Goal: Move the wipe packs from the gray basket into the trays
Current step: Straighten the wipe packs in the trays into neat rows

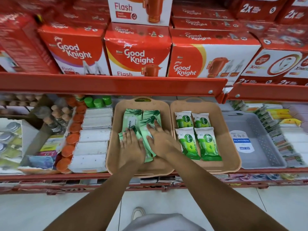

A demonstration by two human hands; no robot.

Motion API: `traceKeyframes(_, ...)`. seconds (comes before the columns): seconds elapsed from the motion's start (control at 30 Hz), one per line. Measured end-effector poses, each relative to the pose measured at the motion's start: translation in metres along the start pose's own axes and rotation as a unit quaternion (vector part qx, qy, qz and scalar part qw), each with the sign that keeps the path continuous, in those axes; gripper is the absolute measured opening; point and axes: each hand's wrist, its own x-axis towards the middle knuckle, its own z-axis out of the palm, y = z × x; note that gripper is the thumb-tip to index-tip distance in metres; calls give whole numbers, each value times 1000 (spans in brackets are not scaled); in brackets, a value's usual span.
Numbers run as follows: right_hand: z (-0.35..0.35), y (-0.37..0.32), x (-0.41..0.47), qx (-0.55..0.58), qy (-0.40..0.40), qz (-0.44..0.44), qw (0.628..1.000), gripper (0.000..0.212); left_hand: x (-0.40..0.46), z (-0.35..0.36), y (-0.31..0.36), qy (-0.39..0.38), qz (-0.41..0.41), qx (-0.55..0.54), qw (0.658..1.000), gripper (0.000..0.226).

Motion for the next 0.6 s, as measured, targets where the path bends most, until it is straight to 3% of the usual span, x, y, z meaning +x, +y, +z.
traceKeyframes(0.1,9,-8,-15,-6,8,31,999,61,4,-3,-14,4,77,42,996,72)
traceKeyframes(0.3,24,-13,-39,-26,-43,45,998,66,5,-19,-44,-71,212,147,964,75)
traceKeyframes(0.43,25,-11,-42,-33,-40,39,998,62,-5,-20,-47,-83,197,144,966,75)
traceKeyframes(0.6,29,-10,-34,20,10,42,999,67,-18,-22,-28,-69,96,112,987,68)
